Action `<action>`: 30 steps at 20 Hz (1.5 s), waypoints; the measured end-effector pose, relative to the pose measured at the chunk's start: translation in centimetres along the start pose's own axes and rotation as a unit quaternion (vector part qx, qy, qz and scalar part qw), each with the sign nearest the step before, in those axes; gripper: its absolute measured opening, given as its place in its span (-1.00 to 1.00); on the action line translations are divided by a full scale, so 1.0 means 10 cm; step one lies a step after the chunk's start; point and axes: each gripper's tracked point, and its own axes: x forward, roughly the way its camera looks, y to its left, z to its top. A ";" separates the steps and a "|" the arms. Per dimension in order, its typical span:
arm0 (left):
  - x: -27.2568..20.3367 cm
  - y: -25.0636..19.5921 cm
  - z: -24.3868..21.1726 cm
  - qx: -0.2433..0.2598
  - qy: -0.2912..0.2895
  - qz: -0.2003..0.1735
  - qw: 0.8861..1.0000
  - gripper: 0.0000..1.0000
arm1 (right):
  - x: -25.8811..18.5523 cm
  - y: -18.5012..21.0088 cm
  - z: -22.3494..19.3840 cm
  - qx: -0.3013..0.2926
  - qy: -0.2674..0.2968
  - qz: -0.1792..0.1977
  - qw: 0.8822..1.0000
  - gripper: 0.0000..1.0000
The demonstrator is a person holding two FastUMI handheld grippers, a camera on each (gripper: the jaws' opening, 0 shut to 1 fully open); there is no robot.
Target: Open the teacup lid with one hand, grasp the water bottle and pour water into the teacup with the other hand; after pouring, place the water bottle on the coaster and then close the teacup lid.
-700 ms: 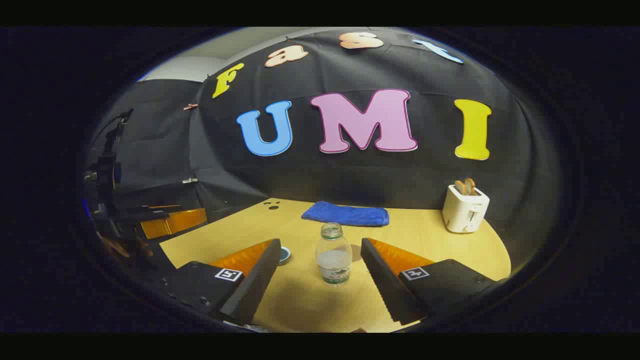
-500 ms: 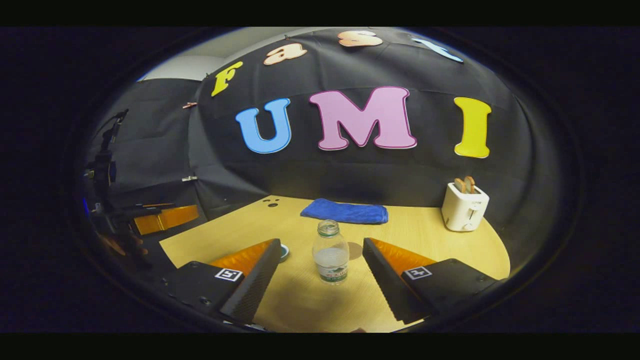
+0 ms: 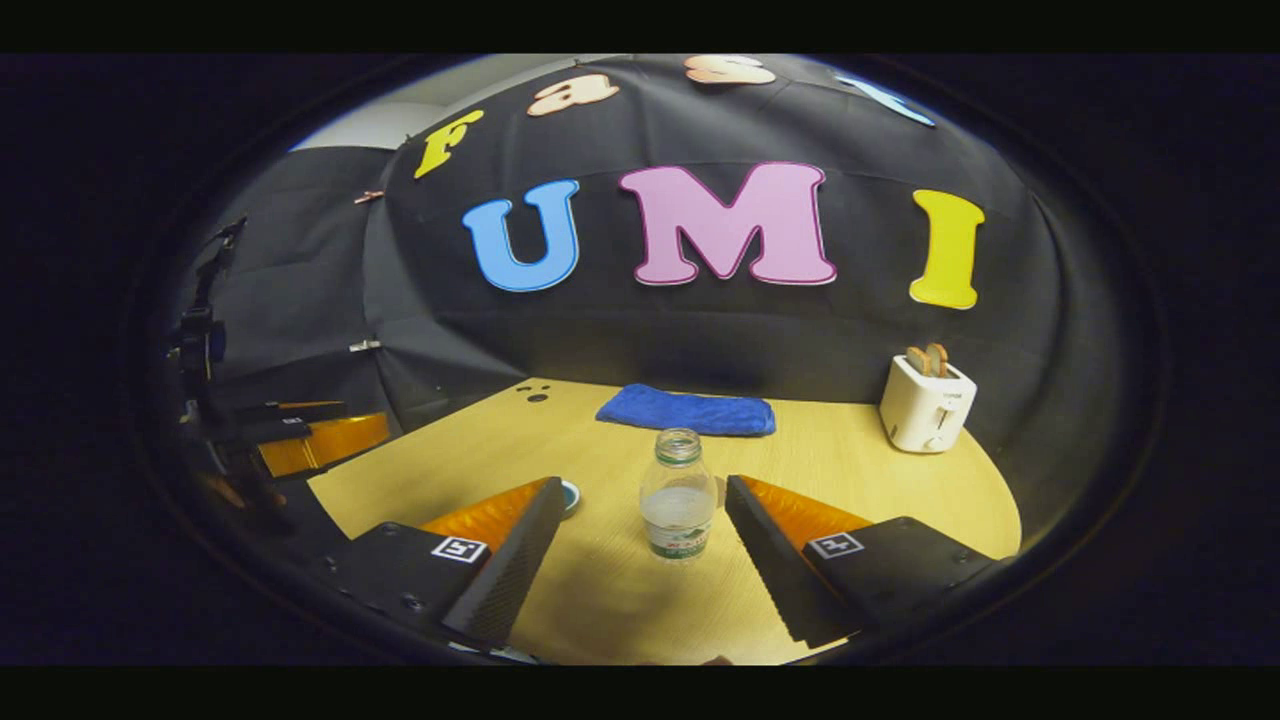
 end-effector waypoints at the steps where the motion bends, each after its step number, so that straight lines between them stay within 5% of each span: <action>1: 0.04 -0.02 0.00 0.001 -0.001 -0.008 1.000 0.92 | 0.00 0.00 0.01 0.000 -0.002 -0.004 1.000 0.99; 14: 0.93 -0.59 -0.66 0.051 0.041 -0.114 0.991 0.86 | 0.04 -0.14 -0.27 0.004 0.006 -0.048 0.999 1.00; 23: 1.45 -0.89 -1.17 0.080 0.052 -0.156 0.983 0.51 | 0.27 -0.19 -0.76 0.023 0.037 -0.064 0.997 0.99; 25: 1.51 -0.87 -1.28 0.076 0.061 -0.156 0.983 0.23 | 0.29 -0.19 -0.81 0.022 0.040 -0.067 0.997 0.99; 26: 1.52 -0.86 -1.32 0.074 0.065 -0.156 0.983 0.38 | 0.34 -0.18 -0.81 0.021 0.040 -0.067 0.997 0.99; 27: 1.52 -0.86 -1.32 0.071 0.064 -0.157 0.983 0.19 | 0.36 -0.18 -0.81 0.020 0.039 -0.067 0.997 1.00; 30: 1.55 -0.87 -1.31 0.077 0.060 -0.160 0.982 0.14 | 0.43 -0.18 -0.82 0.016 0.036 -0.072 0.997 0.99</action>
